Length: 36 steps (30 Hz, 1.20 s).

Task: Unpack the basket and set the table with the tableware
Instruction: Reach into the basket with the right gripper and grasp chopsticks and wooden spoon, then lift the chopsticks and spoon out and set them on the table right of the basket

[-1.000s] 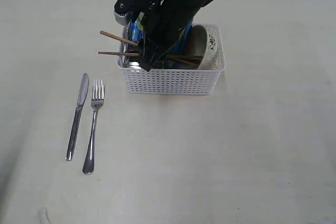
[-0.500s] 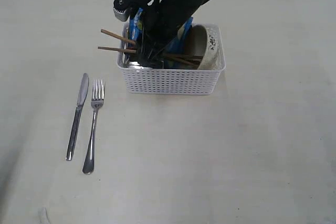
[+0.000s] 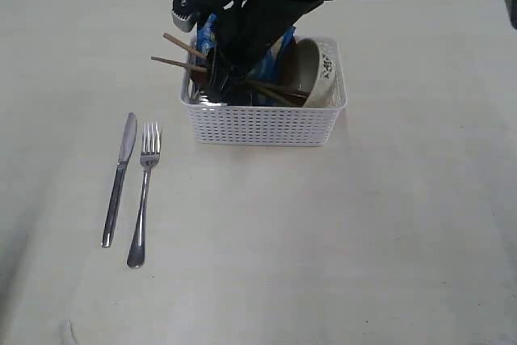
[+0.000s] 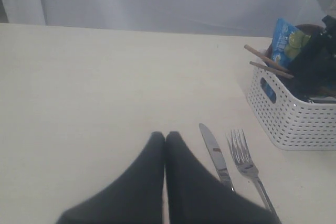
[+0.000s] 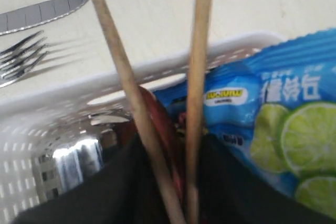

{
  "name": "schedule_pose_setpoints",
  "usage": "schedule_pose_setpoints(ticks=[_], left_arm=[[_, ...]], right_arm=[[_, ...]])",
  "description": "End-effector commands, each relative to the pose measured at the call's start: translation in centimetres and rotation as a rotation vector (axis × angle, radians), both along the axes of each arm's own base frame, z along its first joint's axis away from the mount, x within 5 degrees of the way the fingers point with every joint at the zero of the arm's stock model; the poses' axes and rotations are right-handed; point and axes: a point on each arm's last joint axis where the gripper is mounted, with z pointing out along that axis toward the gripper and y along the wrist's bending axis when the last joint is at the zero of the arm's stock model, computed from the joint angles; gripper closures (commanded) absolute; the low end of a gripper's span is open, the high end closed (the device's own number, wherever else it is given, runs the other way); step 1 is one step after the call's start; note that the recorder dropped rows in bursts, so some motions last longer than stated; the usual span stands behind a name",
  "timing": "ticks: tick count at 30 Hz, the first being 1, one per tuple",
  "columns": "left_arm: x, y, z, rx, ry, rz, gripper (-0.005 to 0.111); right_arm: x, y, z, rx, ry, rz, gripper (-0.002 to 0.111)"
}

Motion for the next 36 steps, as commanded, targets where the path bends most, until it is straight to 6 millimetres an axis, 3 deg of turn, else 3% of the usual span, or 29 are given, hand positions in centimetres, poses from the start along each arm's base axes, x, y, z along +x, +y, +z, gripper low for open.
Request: schedule_pose_setpoints(ticks=[1,3,12,25,36], left_arm=[[0.0,0.0,-0.1,0.003,-0.003,-0.005,0.107],[0.0,0.0,-0.1,0.003,-0.003,-0.005,0.107],[0.0,0.0,-0.1,0.003,-0.003,-0.005,0.107],[0.0,0.0,-0.1,0.003,-0.003,-0.005,0.107],[0.0,0.0,-0.1,0.003,-0.003,-0.005,0.107]], right_arm=[[-0.4,0.0,-1.0,-0.010,0.070,0.005,0.099],[-0.5,0.0,-1.0,-0.006,0.078,0.003,0.109],[-0.6,0.0,0.4,0.011,0.047,0.014,0.109],[-1.3,-0.6,7.0,0.107,-0.097,0.006,0.109],[-3.5,-2.7,15.0,0.223,-0.202,-0.104,0.109]])
